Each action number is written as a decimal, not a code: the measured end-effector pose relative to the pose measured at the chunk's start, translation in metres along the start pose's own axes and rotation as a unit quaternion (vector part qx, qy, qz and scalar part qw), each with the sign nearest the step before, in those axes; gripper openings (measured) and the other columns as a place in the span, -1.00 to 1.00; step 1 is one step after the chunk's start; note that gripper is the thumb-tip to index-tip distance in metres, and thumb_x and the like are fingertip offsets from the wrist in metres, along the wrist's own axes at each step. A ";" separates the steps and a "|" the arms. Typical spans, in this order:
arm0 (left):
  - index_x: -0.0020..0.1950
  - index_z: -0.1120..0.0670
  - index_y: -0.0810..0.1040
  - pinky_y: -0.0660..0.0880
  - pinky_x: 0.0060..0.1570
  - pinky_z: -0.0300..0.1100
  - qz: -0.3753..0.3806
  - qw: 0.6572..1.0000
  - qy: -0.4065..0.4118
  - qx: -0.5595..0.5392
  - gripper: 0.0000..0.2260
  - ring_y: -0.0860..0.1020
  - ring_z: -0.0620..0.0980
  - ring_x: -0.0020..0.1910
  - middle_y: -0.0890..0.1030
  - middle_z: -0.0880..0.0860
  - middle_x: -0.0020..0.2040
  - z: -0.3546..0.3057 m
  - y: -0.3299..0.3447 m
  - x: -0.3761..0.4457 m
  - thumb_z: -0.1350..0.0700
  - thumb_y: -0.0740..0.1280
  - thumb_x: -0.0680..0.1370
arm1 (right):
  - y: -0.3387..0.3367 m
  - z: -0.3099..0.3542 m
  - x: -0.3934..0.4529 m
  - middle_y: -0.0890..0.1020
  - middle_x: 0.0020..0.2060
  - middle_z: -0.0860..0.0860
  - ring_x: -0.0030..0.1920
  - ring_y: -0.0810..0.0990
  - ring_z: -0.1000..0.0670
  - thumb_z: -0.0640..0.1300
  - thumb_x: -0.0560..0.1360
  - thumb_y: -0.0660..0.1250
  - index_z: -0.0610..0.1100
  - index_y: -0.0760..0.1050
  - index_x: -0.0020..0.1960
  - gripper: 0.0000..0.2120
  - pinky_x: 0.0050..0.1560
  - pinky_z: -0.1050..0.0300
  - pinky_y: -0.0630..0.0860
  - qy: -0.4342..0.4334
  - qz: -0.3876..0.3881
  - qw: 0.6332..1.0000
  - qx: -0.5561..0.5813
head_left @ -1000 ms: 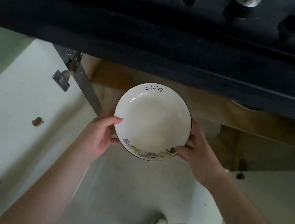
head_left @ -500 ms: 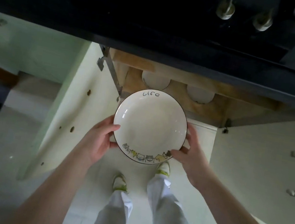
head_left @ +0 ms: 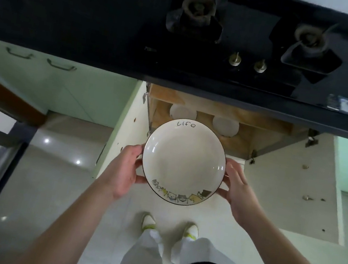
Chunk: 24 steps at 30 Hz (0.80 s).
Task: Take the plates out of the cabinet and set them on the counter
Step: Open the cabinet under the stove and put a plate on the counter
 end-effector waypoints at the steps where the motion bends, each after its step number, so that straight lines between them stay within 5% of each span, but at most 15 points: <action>1: 0.09 -0.10 0.70 0.60 -0.16 0.06 0.008 1.000 0.010 0.000 -0.55 0.59 -0.15 -0.03 0.66 -0.14 0.07 -0.003 0.003 -0.008 -0.16 0.22 0.30 | -0.001 0.005 -0.009 0.54 0.22 -0.03 0.22 0.53 -0.07 0.04 0.67 0.04 0.06 0.43 0.27 -0.73 0.17 -0.16 0.54 -0.006 -0.001 1.000 -0.003; 6: 0.15 -0.05 0.67 0.60 -0.12 0.15 -0.007 0.999 0.036 -0.024 -0.56 0.49 0.03 0.07 0.63 -0.07 0.16 -0.007 0.017 -0.044 -0.09 0.05 0.53 | -0.015 0.020 -0.049 0.61 0.08 0.04 0.04 0.62 -0.01 0.12 0.66 0.03 0.04 0.46 0.20 -0.69 -0.25 0.16 0.62 -0.019 -0.014 1.000 -0.011; 16: 0.25 -0.15 0.62 0.57 -0.22 0.06 0.006 0.998 0.055 -0.002 -0.54 0.54 0.01 0.04 0.63 -0.10 0.15 0.012 0.058 -0.112 -0.15 0.06 0.50 | -0.072 0.008 -0.120 0.65 0.05 0.05 -0.05 0.68 0.01 0.18 0.64 0.01 0.06 0.52 0.20 -0.62 -0.20 0.07 0.64 -0.063 0.026 0.997 0.034; 24: 0.16 -0.13 0.68 0.55 -0.34 -0.09 -0.111 0.991 0.076 -0.023 -0.54 0.50 0.01 -0.06 0.63 -0.06 0.03 0.029 0.056 -0.163 -0.13 -0.02 0.61 | -0.062 -0.004 -0.145 0.66 0.02 0.07 -0.11 0.69 0.06 0.22 0.62 0.04 0.12 0.55 0.14 -0.64 -0.29 0.11 0.63 -0.065 0.081 0.994 0.031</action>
Point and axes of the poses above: each hand's wrist, its own x-axis towards the middle knuckle, its own y-axis out of the palm, z = x × y, the point moved 2 cm from there along x, towards the middle knuckle
